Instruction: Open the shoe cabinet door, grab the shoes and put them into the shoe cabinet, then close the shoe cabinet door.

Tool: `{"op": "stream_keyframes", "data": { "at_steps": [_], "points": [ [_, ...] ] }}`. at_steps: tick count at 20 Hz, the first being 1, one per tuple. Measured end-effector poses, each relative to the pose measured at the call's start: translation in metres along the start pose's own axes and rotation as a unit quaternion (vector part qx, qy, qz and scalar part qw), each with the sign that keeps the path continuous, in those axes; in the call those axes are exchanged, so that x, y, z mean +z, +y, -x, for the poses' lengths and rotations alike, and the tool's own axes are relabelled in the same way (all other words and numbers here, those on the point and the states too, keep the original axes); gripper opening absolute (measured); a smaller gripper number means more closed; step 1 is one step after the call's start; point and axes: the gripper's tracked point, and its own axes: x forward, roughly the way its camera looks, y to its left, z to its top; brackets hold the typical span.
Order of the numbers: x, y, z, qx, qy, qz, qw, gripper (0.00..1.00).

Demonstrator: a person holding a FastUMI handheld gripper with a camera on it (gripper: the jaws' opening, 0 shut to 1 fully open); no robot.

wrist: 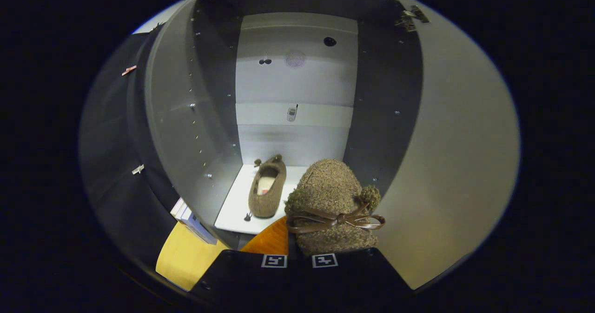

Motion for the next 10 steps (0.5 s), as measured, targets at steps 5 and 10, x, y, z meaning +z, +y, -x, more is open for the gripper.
{"op": "stream_keyframes", "data": {
  "at_steps": [5,10],
  "points": [
    [0.030,-0.011,-0.074,-0.015,0.012,-0.023,1.000,0.05],
    [0.018,-0.021,-0.164,-0.022,0.052,-0.041,0.998,0.05]
  ]
}}
